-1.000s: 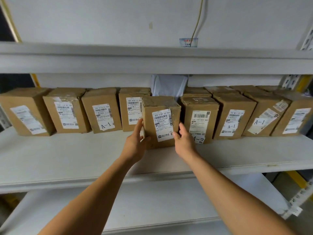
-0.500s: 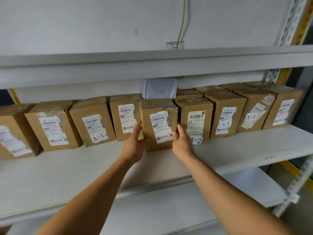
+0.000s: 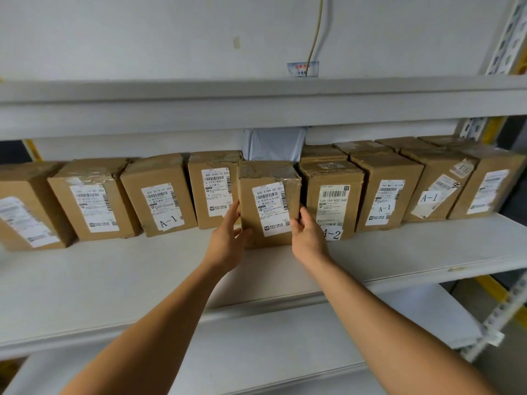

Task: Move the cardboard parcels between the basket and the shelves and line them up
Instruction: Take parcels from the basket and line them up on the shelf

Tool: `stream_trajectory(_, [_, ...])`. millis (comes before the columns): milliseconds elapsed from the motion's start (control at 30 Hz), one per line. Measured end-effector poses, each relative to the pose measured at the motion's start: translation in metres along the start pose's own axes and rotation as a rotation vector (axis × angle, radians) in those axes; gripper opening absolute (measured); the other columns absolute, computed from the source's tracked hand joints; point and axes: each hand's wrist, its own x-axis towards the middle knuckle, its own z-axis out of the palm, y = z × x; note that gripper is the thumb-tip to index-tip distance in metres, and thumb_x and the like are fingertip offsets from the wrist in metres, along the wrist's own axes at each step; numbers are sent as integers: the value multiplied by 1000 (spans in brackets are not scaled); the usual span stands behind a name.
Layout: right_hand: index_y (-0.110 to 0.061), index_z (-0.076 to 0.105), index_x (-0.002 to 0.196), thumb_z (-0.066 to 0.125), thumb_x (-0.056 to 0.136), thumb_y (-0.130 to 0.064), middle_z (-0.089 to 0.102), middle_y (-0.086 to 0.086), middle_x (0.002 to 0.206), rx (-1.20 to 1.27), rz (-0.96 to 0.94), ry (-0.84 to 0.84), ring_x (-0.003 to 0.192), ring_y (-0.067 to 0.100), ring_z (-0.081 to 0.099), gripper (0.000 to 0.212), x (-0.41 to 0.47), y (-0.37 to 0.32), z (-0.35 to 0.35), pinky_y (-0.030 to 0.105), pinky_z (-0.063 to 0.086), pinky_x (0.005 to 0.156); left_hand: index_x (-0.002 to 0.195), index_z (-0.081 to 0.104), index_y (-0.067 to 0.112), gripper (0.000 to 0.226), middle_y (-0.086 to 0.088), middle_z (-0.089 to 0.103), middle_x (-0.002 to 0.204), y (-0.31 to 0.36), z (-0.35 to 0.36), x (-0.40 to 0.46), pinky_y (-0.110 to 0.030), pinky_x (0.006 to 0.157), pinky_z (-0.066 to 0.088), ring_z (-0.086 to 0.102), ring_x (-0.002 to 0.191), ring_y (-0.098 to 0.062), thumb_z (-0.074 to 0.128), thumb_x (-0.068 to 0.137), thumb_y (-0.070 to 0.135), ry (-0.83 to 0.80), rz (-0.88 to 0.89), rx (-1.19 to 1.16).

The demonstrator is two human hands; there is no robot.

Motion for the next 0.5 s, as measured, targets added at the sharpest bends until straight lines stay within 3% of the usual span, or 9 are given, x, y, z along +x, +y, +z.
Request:
stream_trajectory(67, [-32,42,159,53,100,-46,63,2,147,38,12,-57,131,25,63,61,3,6,-2,43,49,111,163,26,39,75,5,52,155,6,1,-9,-39,99,56,69,119,-18,63,103,14,32,-50,11])
stream_trajectory(133, [-30,39,161,59,101,-46,57,4,153,101,31,-106,137,23,59,65,0,7,-7,45,46,116,161,33,32,66,2,55,151,15,1,-20,-32,91,54,68,114,-14,64,103,20,67,-71,46])
stream_trajectory(267, [-18,47,156,64,105,-23,56,5,152,145,-3,-122,137,17,58,54,-20,7,-28,27,46,109,151,51,17,51,-4,61,147,28,3,-47,-24,91,47,66,123,-21,65,103,29,169,-175,102])
stream_trajectory(400, [-17,65,138,63,104,-14,70,-5,135,92,-100,-126,122,3,64,34,-46,21,-55,16,49,103,135,68,15,33,-1,72,130,41,8,-76,-1,81,41,68,109,-8,64,103,25,196,-88,168])
stream_trajectory(433, [-17,67,136,63,104,-13,71,-6,132,75,-109,-118,119,0,64,32,-55,25,-64,13,49,102,131,71,16,30,-1,74,127,45,10,-84,0,82,44,68,106,-7,64,103,24,164,-43,172])
stream_trajectory(500, [-18,69,134,63,104,-11,72,-8,129,39,-108,-70,114,-2,65,31,-75,30,-85,9,49,98,128,73,19,26,2,74,126,56,15,-95,-15,91,54,70,107,-9,63,104,24,83,45,168])
